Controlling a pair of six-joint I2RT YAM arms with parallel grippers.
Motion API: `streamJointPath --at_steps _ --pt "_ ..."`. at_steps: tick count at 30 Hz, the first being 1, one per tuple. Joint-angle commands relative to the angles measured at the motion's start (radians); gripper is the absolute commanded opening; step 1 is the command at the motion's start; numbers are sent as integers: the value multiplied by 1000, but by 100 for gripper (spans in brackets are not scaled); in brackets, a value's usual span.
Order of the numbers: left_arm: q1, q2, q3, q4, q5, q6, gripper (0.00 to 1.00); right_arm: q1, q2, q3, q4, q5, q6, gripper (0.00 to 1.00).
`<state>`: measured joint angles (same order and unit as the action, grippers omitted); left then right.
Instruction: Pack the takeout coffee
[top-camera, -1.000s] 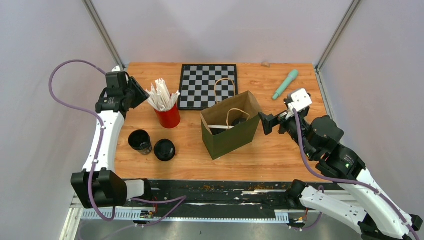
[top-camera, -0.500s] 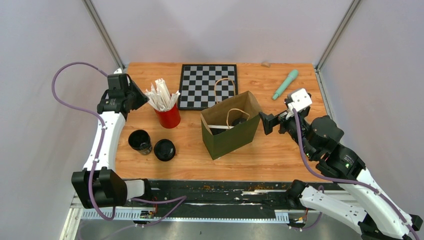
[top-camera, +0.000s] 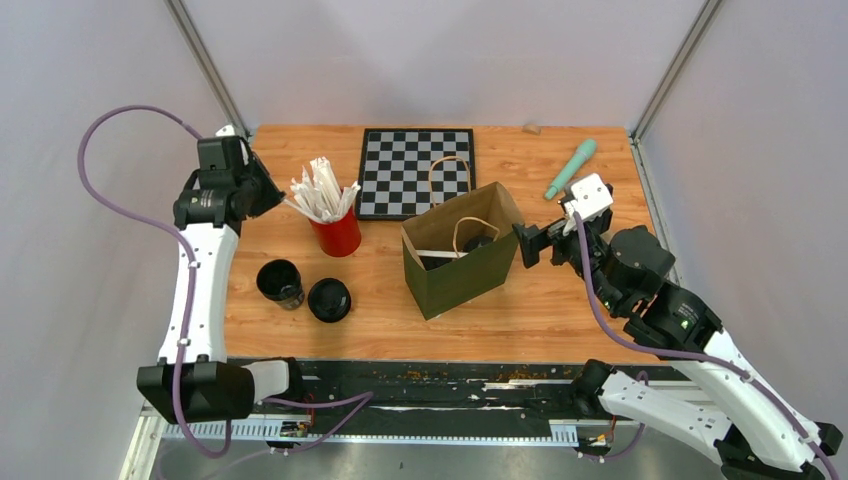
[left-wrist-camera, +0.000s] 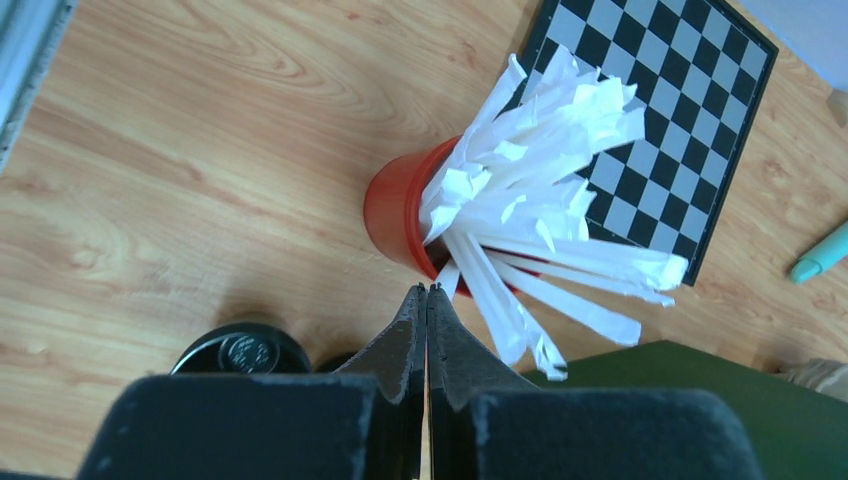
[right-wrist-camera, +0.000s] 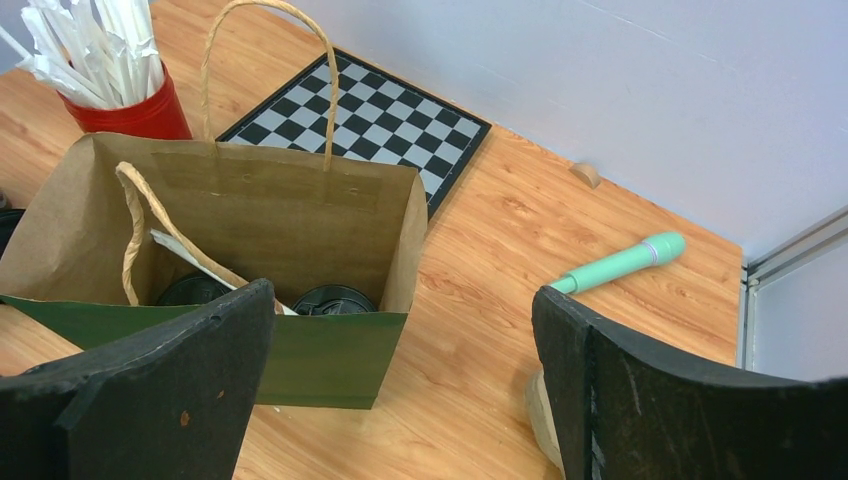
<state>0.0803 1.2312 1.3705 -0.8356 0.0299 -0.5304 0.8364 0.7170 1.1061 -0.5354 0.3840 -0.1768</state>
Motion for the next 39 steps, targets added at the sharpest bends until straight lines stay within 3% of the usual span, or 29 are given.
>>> streamJointPath --at_steps 1,8,19,23,27,33,39 --pt "6 -64 101 -136 -27 61 0 -1 -11 25 -3 15 33 100" --pt "6 -77 270 -261 24 58 0 0 42 55 -29 39 43 100" --pt "6 49 729 -417 168 -13 0 -1 38 52 48 6 56 100" --pt "6 60 811 -391 223 -91 0 -1 22 46 63 -3 67 100" --pt "6 22 784 -244 311 -205 0 0 6 25 84 2 50 100" --pt "5 -112 544 118 363 -482 0 -1 -1 28 103 2 20 100" --pt "-9 -153 465 185 386 -564 0 0 -20 24 111 9 31 100"
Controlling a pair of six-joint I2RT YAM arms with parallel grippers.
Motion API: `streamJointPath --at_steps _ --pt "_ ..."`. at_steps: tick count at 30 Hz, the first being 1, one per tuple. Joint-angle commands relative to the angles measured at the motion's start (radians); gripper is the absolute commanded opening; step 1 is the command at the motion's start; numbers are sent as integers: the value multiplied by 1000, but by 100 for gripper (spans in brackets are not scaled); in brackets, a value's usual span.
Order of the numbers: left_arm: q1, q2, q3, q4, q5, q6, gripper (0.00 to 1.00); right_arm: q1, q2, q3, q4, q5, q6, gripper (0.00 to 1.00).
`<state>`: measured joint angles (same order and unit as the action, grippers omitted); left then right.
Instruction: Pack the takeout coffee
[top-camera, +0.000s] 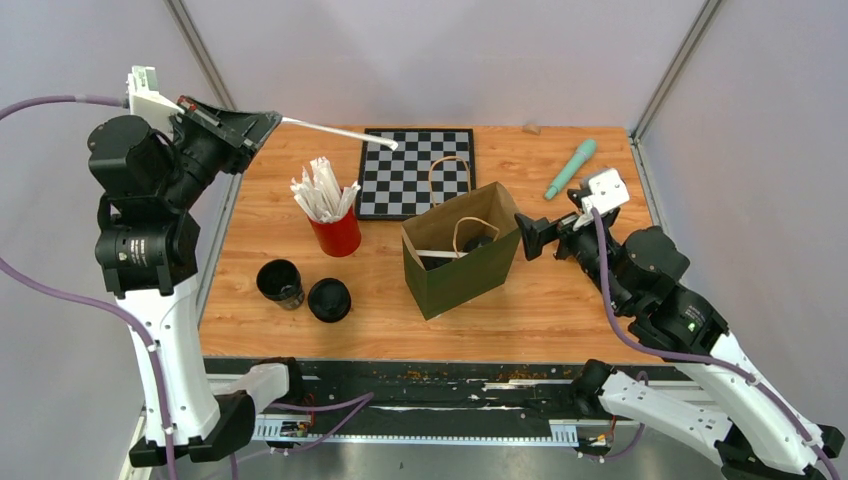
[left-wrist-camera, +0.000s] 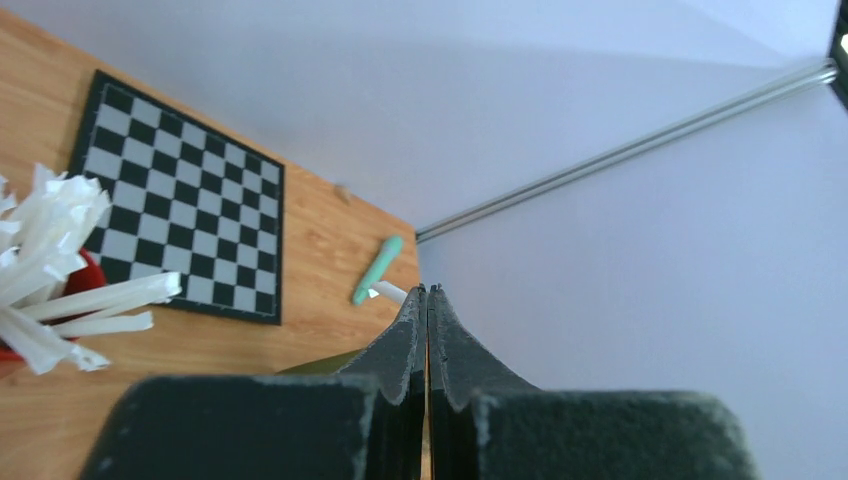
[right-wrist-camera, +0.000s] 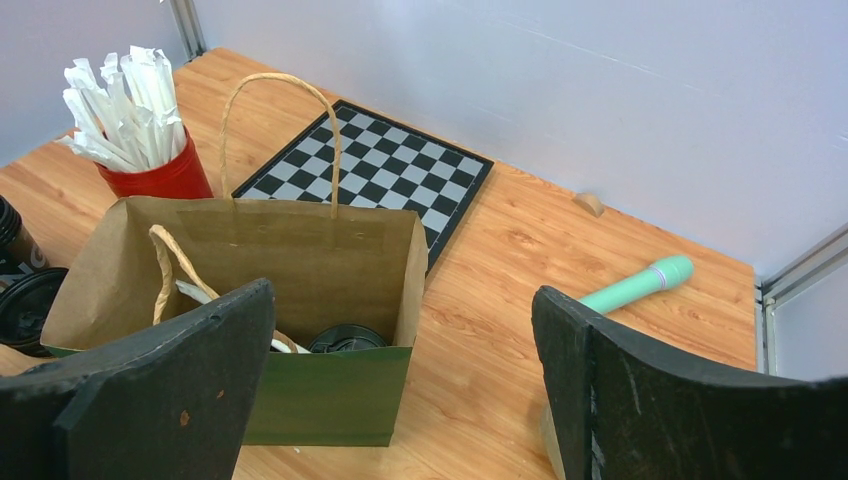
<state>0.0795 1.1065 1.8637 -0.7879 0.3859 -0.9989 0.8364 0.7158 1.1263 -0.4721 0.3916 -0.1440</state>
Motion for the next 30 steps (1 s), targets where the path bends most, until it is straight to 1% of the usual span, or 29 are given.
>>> streamJointPath --at_steps 1,3,5,8,13,17,19,21,23,26,30 --pt "-24 -42 -54 163 23 -108 0 0 -19 8 45 2 0 100" --pt "-84 -63 -108 194 -10 -125 0 0 -24 12 41 3 4 100" --pt "-172 -81 -161 215 -64 -136 0 -1 -33 13 37 5 10 100" --pt "-288 -94 -251 296 -141 -173 0 -1 -49 15 23 18 24 100" --pt "-510 -60 -281 323 -279 -143 0 0 -76 7 13 24 30 100" --pt "-630 -28 -357 414 -350 -138 0 -1 -79 26 -13 33 28 100" --pt "-677 -11 -400 469 -369 -146 0 0 -83 30 -21 40 21 100" --pt "-711 9 -420 477 -383 -134 0 -1 -87 29 -23 46 12 100" --pt "-731 31 -434 482 -383 -116 0 -1 -91 30 -27 51 2 100" --pt "-764 45 -476 509 -434 -101 0 0 -94 28 -34 55 -3 100" --pt "-802 66 -545 562 -456 -78 0 0 -91 31 -36 54 -8 100"
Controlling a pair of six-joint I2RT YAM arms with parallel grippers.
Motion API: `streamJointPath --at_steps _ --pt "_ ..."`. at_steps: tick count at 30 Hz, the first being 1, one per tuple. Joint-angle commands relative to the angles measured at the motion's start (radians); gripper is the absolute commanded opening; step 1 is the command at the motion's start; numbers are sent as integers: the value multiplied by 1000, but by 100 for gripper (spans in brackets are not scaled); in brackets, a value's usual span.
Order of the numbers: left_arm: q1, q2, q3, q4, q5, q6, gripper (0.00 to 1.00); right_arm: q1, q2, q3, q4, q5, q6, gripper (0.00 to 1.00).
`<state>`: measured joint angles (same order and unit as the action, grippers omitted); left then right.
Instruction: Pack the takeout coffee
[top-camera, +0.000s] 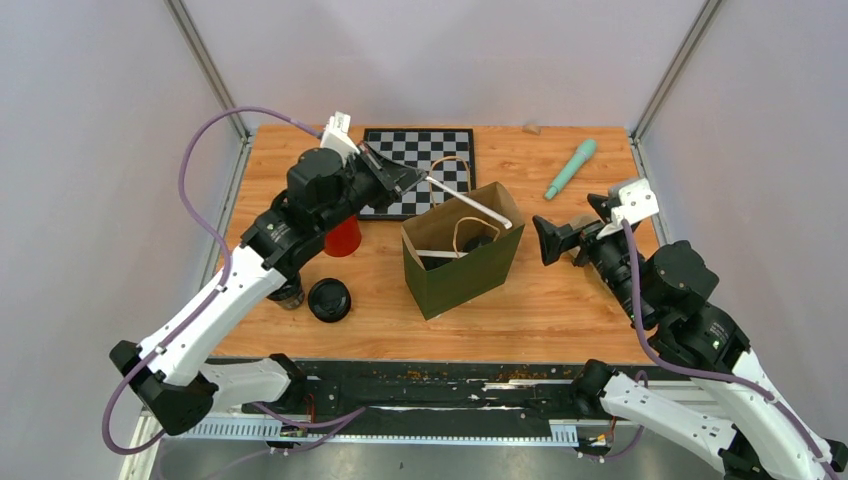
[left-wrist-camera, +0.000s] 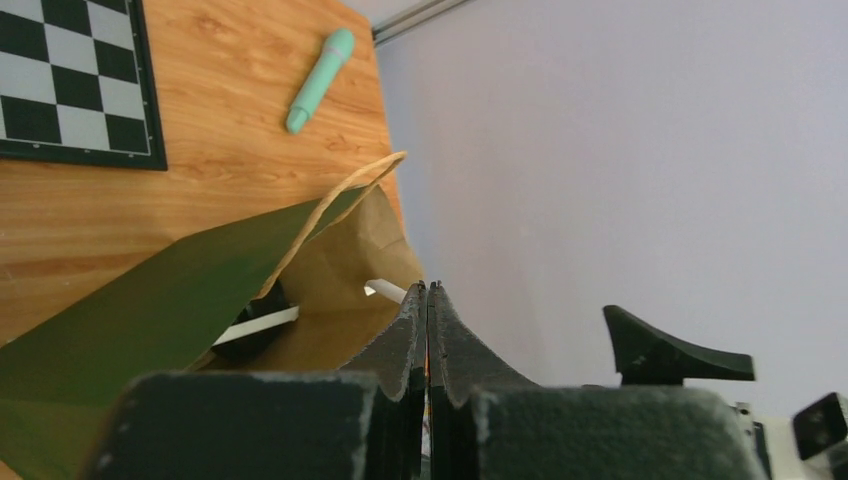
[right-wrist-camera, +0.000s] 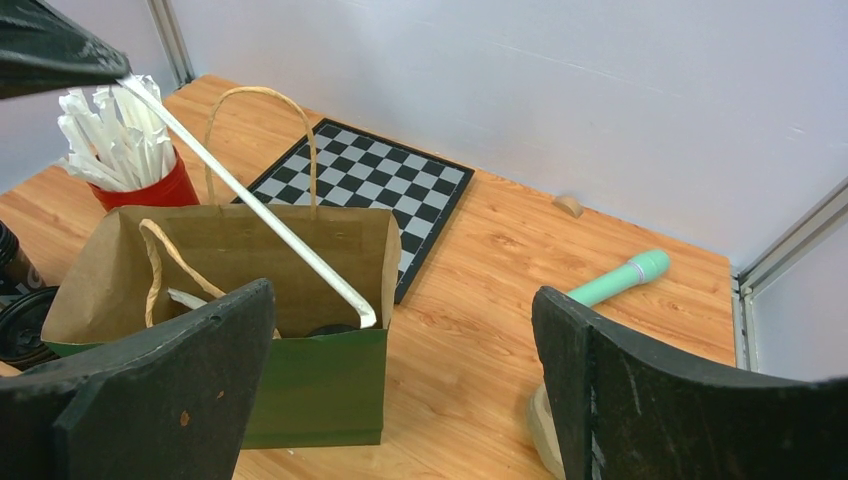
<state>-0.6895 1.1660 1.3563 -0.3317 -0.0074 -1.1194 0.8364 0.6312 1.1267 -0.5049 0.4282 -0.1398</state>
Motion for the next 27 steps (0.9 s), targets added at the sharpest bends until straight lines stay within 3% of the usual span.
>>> streamJointPath --at_steps 1,4,7,9,12,13,14,20,23,27 --pt "-39 9 -57 124 -59 41 2 0 -4 35 -9 13 -16 100" --pt "-44 17 -102 158 -36 56 13 0 10 44 -35 -1 -16 100" --pt "-40 18 -51 64 -50 147 28 -1 23 48 -73 -7 7 100" --pt "-38 14 13 -32 -67 230 49 0 35 56 -109 -11 33 100" --pt "-34 19 142 -233 -128 353 71 -1 65 70 -185 -2 99 100" --pt "-33 20 183 -282 -146 397 93 -1 77 78 -214 1 120 100" --pt "-33 23 221 -331 -164 430 99 -1 93 92 -246 1 132 100" --pt "-33 42 397 -611 -263 570 100 -1 179 199 -443 -21 265 100" --pt "-33 -3 368 -630 -275 603 100 -1 189 263 -456 -98 280 100" --pt "-33 -101 276 -614 -291 626 100 0 195 346 -463 -90 325 100"
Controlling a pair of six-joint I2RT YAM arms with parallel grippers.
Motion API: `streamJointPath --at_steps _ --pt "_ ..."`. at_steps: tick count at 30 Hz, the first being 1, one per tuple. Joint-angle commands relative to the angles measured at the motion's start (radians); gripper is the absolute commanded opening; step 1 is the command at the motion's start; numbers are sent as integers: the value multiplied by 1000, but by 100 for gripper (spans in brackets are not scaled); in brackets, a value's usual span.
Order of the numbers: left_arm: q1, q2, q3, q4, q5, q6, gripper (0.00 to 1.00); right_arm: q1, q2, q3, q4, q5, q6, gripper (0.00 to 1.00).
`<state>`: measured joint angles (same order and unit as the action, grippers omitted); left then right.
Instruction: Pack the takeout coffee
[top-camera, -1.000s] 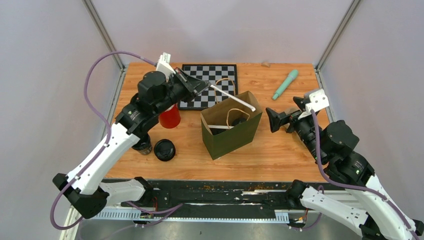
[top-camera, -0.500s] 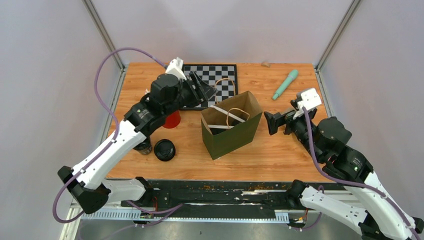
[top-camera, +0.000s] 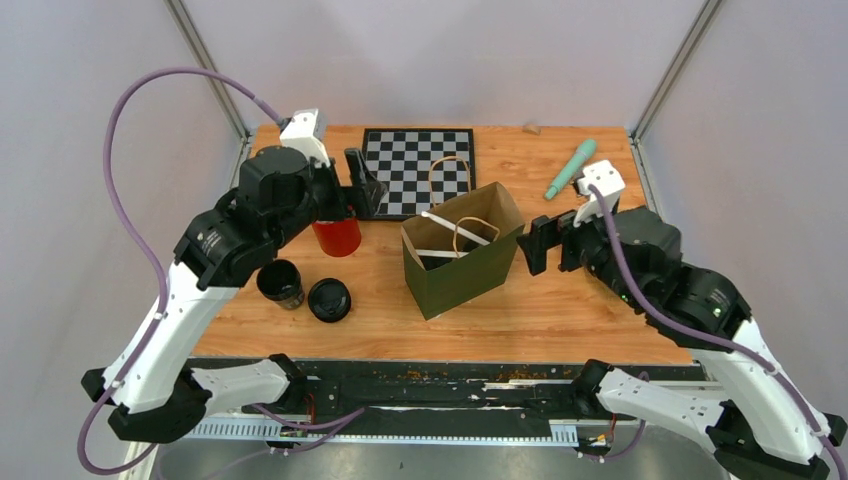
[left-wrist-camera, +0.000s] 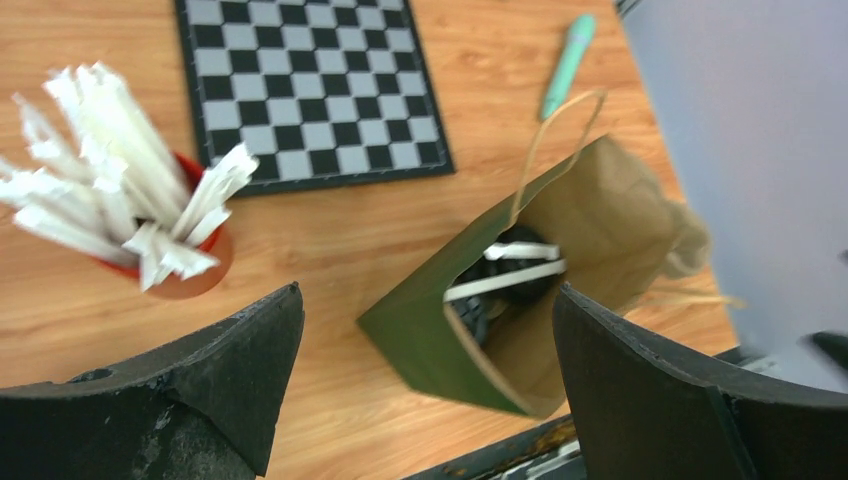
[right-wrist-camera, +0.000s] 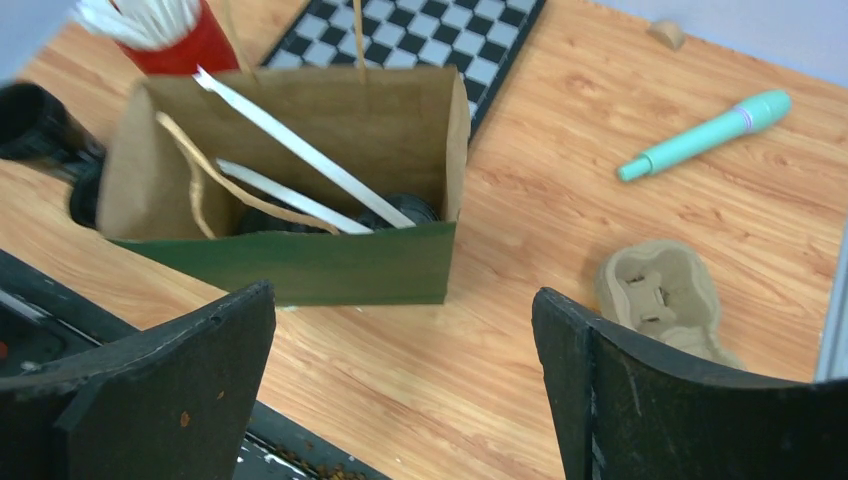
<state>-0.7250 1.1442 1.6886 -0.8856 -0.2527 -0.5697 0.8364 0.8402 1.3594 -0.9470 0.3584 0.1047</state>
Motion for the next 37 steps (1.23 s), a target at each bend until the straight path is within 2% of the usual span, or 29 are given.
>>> streamJointPath --at_steps 1,6,12,19,30,37 --pt "2 -97 -75 -54 -44 83 100 -1 -10 131 -30 -8 95 100" --pt "2 -183 -143 2 -27 101 100 0 8 165 -84 100 241 100" --pt "2 -248 -183 41 -5 127 100 -1 1 135 -69 79 336 100" --pt "2 -308 -228 38 -26 123 100 0 -52 57 -6 97 359 100" --pt "2 -351 -257 28 -71 124 100 0 -63 52 16 139 331 100" --pt "2 -356 -265 43 -80 122 100 -1 -64 44 30 116 338 99"
